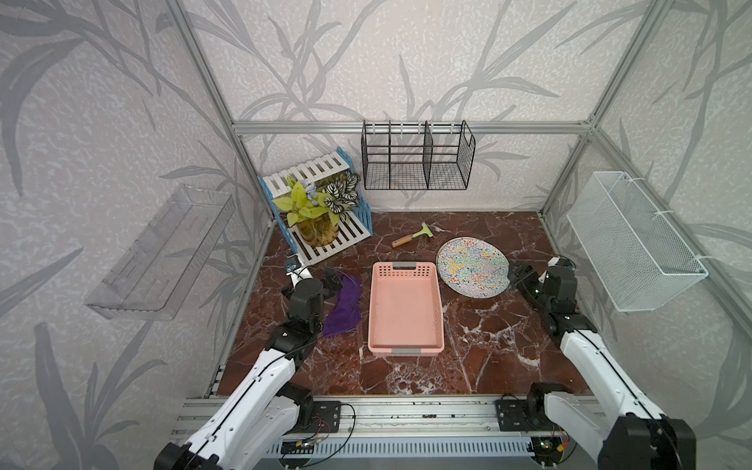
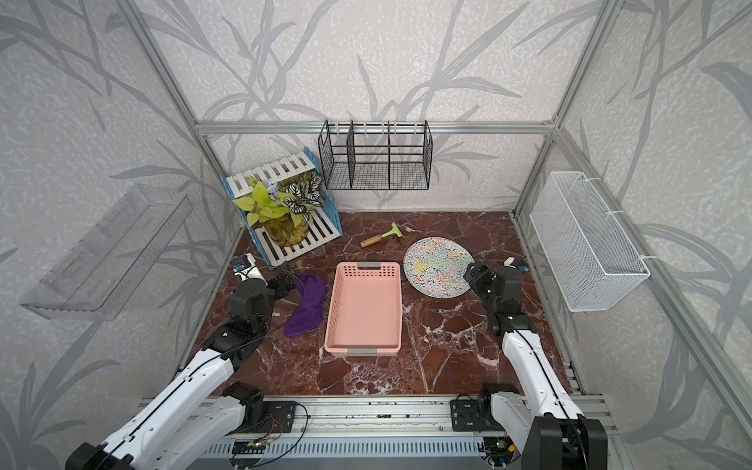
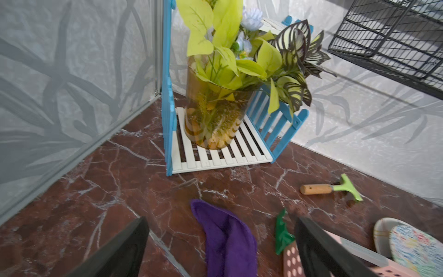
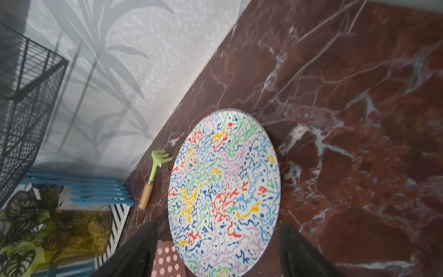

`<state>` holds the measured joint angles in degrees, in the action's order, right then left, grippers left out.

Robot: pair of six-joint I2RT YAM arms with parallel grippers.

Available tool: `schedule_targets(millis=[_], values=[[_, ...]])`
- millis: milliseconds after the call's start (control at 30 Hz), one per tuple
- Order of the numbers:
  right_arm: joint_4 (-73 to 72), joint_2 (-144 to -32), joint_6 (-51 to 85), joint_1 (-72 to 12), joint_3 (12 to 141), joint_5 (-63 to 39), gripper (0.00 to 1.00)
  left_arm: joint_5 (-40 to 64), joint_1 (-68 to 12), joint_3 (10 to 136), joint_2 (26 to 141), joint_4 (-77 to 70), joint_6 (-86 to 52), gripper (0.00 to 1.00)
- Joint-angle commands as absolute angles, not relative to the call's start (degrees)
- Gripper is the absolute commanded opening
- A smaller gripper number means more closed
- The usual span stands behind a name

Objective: Wipe the wet plate dry
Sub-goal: Place the plate on the plate, then reset both arms

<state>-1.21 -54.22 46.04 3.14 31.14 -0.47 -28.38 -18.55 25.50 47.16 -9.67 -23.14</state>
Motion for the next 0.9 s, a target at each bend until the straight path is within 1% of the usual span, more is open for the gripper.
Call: schedule_targets(millis=[0, 100, 300, 467, 533, 600, 733, 767, 833, 867], values=[[-1.66, -55.02, 36.74, 3.37, 30.39, 12.07, 0.86, -37.99, -17.94, 20.77, 50.18, -25.67, -15.40, 1.00], [-5.73, -59.50, 29.13, 3.21, 29.96, 15.51, 0.87, -39.47, -16.51, 17.99, 55.45, -32.44, -11.16, 1.00], [-16.99, -69.93, 20.50, 2.38, 28.47, 17.23, 0.89, -35.41, -13.06, 17.21, 64.67, -41.22, -6.09, 1.00], [-24.60, -76.30, 14.72, 0.92, 27.44, 18.05, 0.89, -32.30, -11.30, 17.04, 68.39, -44.92, -4.45, 1.00], [-29.41, -78.13, 13.18, 0.63, 25.99, 17.82, 0.89, -30.96, -10.95, 16.71, 69.44, -46.40, -3.96, 1.00], [-28.95, -78.36, 11.85, 0.37, 26.48, 17.30, 0.90, -29.22, -10.52, 16.11, 70.29, -48.12, -3.82, 1.00], [-34.85, -78.81, 7.36, -0.78, 24.74, 16.46, 0.90, -26.49, -9.66, 15.73, 71.48, -49.89, -3.35, 1.00], [-40.45, -80.22, 6.33, -0.94, 23.09, 15.39, 0.90, -26.17, -9.39, 15.52, 71.70, -50.36, -3.32, 1.00], [-56.49, -89.76, 3.70, -1.18, 19.14, 12.41, 0.91, -24.69, -8.83, 14.70, 72.22, -52.29, -3.34, 1.00], [-61.57, -91.28, 2.40, -1.98, 18.98, 12.83, 0.92, -24.00, -8.53, 14.31, 72.54, -53.34, -3.56, 1.00]])
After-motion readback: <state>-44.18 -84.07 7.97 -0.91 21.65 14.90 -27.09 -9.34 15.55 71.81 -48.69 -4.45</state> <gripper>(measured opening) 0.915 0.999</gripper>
